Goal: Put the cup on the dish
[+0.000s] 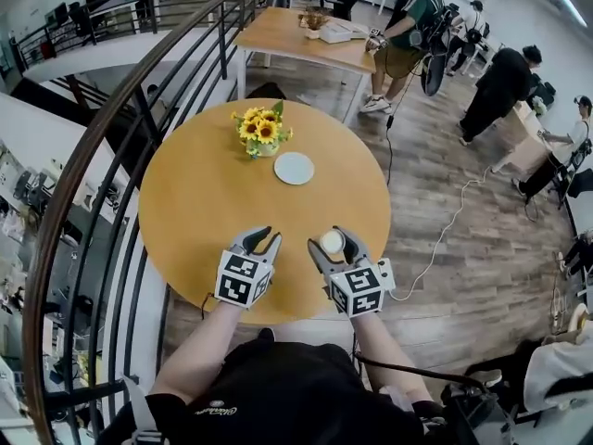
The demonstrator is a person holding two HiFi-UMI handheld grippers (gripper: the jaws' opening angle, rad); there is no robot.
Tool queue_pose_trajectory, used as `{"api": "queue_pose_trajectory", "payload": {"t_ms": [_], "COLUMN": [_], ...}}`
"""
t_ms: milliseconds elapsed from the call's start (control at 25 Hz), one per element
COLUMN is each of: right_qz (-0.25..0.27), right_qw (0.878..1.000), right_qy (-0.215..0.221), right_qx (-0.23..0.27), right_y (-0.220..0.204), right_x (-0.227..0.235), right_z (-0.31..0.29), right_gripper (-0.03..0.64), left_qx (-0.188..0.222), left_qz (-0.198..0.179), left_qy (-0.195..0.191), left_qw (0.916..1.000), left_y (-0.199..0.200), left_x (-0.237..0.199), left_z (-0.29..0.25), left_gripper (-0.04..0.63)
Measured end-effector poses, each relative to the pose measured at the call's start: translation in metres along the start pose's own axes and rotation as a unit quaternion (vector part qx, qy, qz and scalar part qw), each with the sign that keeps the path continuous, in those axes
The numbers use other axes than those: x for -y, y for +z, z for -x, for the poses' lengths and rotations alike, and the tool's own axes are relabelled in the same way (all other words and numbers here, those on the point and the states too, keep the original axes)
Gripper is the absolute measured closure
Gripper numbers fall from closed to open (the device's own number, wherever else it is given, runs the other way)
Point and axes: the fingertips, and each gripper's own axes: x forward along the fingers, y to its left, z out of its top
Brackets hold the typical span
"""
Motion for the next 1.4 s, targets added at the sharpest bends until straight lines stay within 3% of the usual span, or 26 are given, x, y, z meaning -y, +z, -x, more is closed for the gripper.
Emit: {"api": "queue_pose_trajectory", "payload": {"t_ms": [400,800,1400], "right_qz": [-0.006,-0.021,-0.042], "right_qw": [1.000,1.000,0.996], "right_qy": [-0.020,0.015,0.059], "right_qx": [-0.006,-0.005,-0.044], "right_y": [0.008,0.007,-0.036], "right_x": [0.025,0.056,0.083], "right_z": [-0.036,-0.068,-0.115], "right_gripper": [0.357,0.357,0.357], "left_qx": [-0.023,-0.044,-0.102], "left_qz": [-0.006,0.003,0.040], "left_qy": [-0.016,0.015,0.045], "left_qw": [0.9996,0.9989,0.9930], "left_y": [0.001,0.008,-0.040], "left_x": [-0.021,-0.032,-0.046], "left_z": [-0.039,-0.075,-0.133], "left_gripper": [0.511,0.511,0.511]}}
